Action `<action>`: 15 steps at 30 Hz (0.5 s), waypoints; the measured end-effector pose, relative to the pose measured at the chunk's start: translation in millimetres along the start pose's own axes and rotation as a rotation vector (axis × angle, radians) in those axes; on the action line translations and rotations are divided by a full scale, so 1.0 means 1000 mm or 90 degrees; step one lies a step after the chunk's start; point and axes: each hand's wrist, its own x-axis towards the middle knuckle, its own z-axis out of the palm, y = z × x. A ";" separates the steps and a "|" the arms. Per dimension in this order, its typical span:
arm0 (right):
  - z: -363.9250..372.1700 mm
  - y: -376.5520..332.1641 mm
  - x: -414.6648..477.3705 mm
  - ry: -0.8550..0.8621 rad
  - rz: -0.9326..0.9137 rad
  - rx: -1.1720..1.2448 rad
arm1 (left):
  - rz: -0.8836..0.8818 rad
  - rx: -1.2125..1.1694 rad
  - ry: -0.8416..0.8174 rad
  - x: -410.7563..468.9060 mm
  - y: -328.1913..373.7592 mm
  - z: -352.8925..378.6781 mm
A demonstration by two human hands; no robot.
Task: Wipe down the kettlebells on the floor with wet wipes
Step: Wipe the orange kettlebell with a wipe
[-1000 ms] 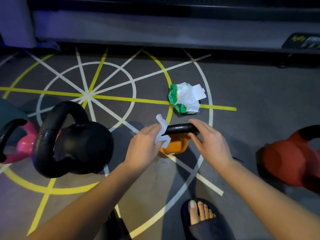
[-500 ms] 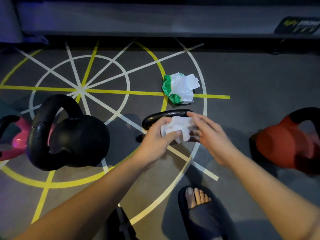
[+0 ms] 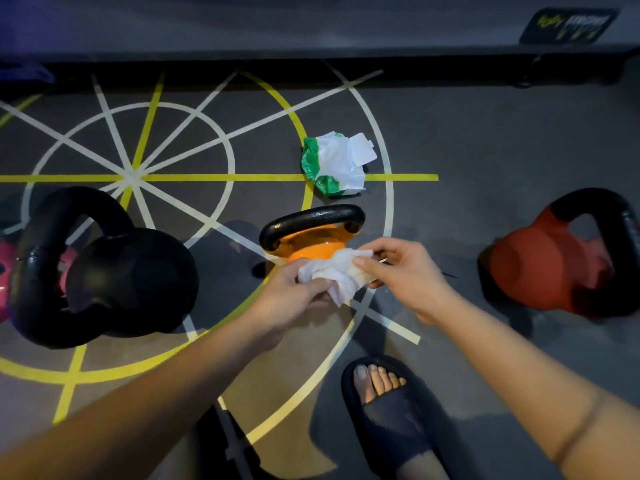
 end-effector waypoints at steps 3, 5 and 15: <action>0.004 0.005 -0.001 0.011 -0.017 -0.038 | -0.064 0.099 -0.070 0.000 0.020 0.000; 0.006 0.003 0.000 0.016 -0.023 -0.046 | -0.124 0.174 -0.092 0.005 0.038 0.003; -0.015 0.021 0.021 0.072 0.052 0.151 | 0.050 0.131 0.296 0.043 0.011 0.059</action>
